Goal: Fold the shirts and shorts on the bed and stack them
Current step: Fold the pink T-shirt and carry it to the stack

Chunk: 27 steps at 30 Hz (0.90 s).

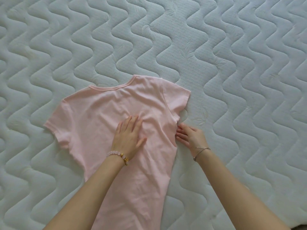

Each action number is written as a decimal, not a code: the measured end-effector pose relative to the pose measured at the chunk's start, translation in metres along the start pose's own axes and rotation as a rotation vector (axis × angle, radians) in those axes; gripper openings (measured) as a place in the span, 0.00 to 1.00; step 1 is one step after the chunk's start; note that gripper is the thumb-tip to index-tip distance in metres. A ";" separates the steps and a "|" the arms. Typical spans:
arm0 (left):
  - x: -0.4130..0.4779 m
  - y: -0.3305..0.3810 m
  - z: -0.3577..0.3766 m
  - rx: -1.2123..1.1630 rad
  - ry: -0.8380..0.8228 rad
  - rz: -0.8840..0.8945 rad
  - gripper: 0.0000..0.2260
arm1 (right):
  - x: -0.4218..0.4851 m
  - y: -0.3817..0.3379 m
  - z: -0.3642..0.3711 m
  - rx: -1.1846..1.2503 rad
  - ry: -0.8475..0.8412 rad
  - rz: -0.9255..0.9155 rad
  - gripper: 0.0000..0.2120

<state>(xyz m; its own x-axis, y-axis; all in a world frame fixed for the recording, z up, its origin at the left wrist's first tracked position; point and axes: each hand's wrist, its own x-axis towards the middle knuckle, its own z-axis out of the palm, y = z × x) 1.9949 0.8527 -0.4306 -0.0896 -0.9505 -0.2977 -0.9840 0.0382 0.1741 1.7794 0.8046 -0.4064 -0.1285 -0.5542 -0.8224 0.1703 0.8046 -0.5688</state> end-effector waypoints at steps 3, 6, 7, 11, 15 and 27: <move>0.001 -0.001 0.000 0.003 -0.014 0.007 0.30 | 0.000 -0.003 0.008 0.069 -0.034 0.058 0.10; 0.001 -0.001 -0.001 0.005 -0.023 0.015 0.30 | 0.006 -0.007 0.017 0.173 -0.051 0.064 0.07; 0.001 -0.001 -0.001 0.003 -0.026 0.016 0.30 | 0.007 -0.010 0.020 0.215 -0.053 0.052 0.06; 0.002 -0.002 -0.002 0.012 -0.015 0.019 0.30 | 0.011 -0.019 0.020 0.309 -0.006 -0.012 0.08; 0.002 -0.001 -0.002 0.018 0.015 0.035 0.29 | 0.014 -0.020 0.002 0.192 0.064 -0.191 0.09; -0.029 -0.003 0.000 -0.004 -0.046 0.029 0.29 | 0.003 0.011 -0.020 -0.010 0.079 -0.290 0.16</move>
<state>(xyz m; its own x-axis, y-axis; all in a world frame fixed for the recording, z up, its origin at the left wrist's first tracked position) 2.0003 0.8805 -0.4228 -0.1255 -0.9336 -0.3355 -0.9802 0.0646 0.1870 1.7616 0.8163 -0.4147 -0.2456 -0.7431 -0.6225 0.1056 0.6178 -0.7792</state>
